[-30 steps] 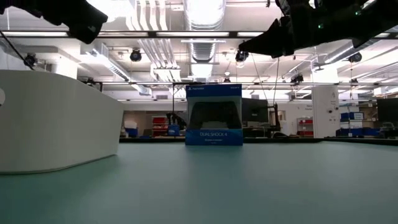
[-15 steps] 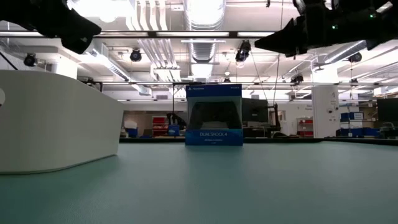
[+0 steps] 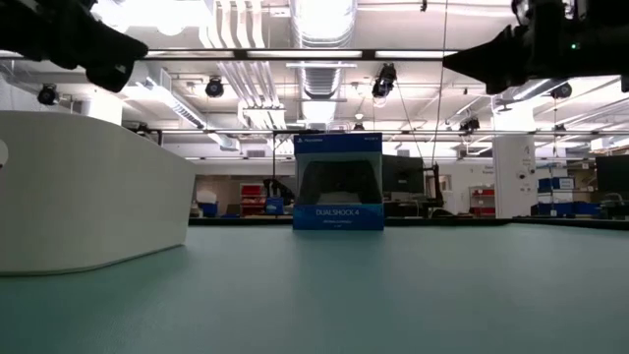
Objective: Pick and place USB-C Cables
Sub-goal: Return to Home Position
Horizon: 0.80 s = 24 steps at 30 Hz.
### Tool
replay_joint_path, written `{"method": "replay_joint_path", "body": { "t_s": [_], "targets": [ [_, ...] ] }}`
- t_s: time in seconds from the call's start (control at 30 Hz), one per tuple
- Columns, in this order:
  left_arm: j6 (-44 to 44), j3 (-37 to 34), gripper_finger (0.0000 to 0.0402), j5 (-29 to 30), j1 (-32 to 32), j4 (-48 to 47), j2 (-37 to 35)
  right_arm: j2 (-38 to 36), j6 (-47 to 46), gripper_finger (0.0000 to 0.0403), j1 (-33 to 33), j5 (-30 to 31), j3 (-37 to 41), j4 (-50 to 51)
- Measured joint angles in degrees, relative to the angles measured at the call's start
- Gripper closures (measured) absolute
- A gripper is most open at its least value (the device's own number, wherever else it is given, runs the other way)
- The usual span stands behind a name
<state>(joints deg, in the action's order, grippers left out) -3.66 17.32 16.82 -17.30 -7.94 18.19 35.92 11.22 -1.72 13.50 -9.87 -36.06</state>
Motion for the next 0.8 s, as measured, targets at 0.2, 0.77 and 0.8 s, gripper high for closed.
{"method": "replay_joint_path", "body": {
  "t_s": [0.2, 0.77, 0.8],
  "targets": [
    [-0.02, -3.05, 0.0401, 0.01, 0.0, 0.28, -6.08, -5.98, -0.8, 0.0394, 0.0, 0.54, 0.79, 6.44],
    [-0.42, -10.82, 0.0401, 0.02, 0.04, 0.84, -16.87, -18.87, 0.76, 0.0394, 2.25, 1.53, 1.29, 21.24],
    [-0.42, -11.18, 0.0401, 0.1, 0.04, 0.88, -16.81, -19.62, 0.77, 0.0394, 2.25, 1.53, 1.6, 21.7]
  ]
}}
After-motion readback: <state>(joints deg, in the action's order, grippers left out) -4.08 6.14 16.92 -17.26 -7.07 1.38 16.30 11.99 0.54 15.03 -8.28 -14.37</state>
